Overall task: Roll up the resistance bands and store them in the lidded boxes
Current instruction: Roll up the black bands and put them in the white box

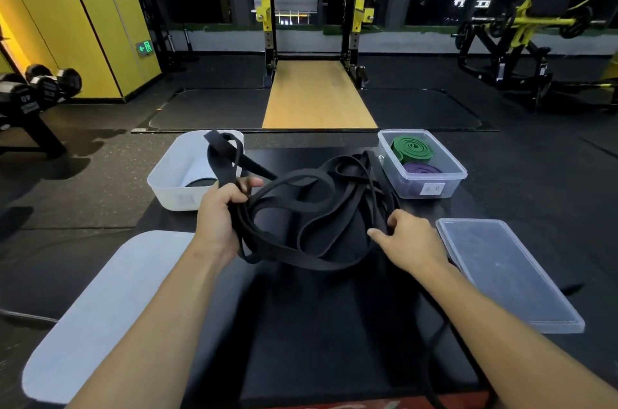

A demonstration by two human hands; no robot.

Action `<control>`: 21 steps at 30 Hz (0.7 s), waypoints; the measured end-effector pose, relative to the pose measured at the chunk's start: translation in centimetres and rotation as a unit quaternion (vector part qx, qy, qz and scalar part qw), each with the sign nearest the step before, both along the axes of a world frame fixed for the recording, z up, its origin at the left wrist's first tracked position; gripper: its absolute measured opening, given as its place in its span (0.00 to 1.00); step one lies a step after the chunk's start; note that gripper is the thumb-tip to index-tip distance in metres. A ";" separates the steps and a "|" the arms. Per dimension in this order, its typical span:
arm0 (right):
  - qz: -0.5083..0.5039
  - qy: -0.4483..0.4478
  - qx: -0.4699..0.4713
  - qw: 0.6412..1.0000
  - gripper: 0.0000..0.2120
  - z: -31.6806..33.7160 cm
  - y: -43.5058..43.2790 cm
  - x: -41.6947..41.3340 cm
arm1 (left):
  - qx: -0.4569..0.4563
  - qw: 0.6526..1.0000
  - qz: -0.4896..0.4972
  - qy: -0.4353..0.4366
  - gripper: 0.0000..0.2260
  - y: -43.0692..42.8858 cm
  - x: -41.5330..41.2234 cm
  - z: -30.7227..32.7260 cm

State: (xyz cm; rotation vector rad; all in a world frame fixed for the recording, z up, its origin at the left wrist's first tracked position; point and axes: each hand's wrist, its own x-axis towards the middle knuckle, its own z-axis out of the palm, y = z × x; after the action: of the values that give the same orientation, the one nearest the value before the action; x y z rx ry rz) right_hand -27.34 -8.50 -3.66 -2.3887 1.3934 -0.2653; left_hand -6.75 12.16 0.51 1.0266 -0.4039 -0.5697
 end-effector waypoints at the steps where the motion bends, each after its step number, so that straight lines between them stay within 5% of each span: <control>1: 0.003 0.016 -0.008 1.000 0.22 0.0 0.0 0.2 | -0.011 1.000 0.001 0.022 0.19 -0.1 0.0 0.3; 4: 0.014 0.089 -0.041 0.995 0.25 0.6 0.0 0.9 | -0.059 0.995 -0.011 0.083 0.12 -0.4 0.3 2.1; 7: 0.015 0.110 -0.030 0.993 0.22 0.9 0.1 1.9 | -0.052 0.996 -0.018 0.064 0.19 -1.0 0.5 4.7; 10: 0.001 0.079 0.033 0.996 0.21 0.7 0.3 2.8 | -0.034 0.999 -0.021 0.021 0.21 -1.8 0.5 6.2; 14: -0.043 -0.029 0.131 0.990 0.19 -0.2 0.1 3.9 | -0.073 0.993 -0.050 0.081 0.14 -2.1 0.4 6.9; 17: -0.084 -0.255 0.353 0.896 0.04 -0.8 -0.1 5.0 | -0.051 0.988 -0.068 0.130 0.14 -2.0 0.8 5.6; 21: -0.105 -0.433 0.501 0.742 0.11 -0.3 0.7 6.3 | 0.013 0.982 -0.068 0.175 0.15 -1.9 0.9 2.4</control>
State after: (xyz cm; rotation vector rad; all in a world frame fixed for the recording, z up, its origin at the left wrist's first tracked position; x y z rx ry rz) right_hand -21.02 -7.79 -3.99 -0.9680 0.9214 -0.4526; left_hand -5.85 10.28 2.96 0.9062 -0.1553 -0.8640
